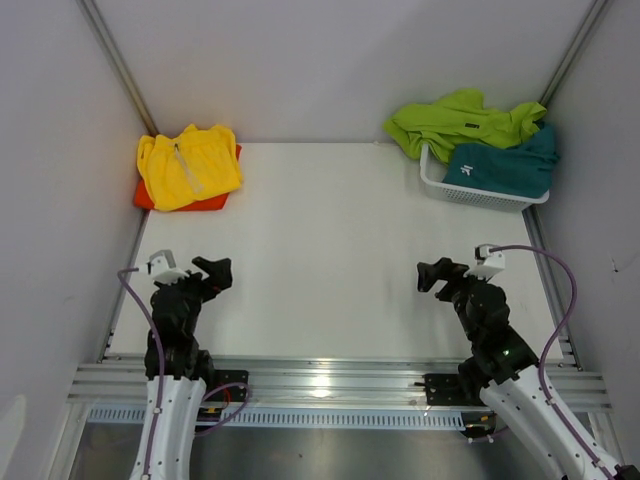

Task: Fold and stack the shorts
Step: Neatly place the folded shorts to the corner

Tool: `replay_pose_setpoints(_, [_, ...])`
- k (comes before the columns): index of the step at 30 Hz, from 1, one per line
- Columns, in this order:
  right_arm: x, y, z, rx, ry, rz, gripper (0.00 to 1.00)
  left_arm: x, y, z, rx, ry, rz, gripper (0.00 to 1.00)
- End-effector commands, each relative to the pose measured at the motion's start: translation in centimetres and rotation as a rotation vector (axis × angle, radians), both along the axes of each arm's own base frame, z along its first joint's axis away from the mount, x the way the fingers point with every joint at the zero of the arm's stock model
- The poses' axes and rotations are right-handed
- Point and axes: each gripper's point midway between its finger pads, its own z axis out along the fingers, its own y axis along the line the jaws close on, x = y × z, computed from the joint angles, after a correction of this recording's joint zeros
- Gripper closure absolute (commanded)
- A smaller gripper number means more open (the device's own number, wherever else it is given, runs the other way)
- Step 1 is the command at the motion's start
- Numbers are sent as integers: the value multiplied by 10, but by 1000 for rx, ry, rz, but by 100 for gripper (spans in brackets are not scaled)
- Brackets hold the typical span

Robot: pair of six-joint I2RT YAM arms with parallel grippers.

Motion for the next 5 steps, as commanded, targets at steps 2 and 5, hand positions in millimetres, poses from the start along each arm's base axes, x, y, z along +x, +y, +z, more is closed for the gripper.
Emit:
replay_pose_setpoints(2, [1, 1, 5, 12, -25, 3, 0, 2, 0, 5, 27, -27, -5, 1])
replay_pose_setpoints(5, [1, 5, 5, 16, -26, 21, 0, 3, 2, 4, 26, -24, 1, 1])
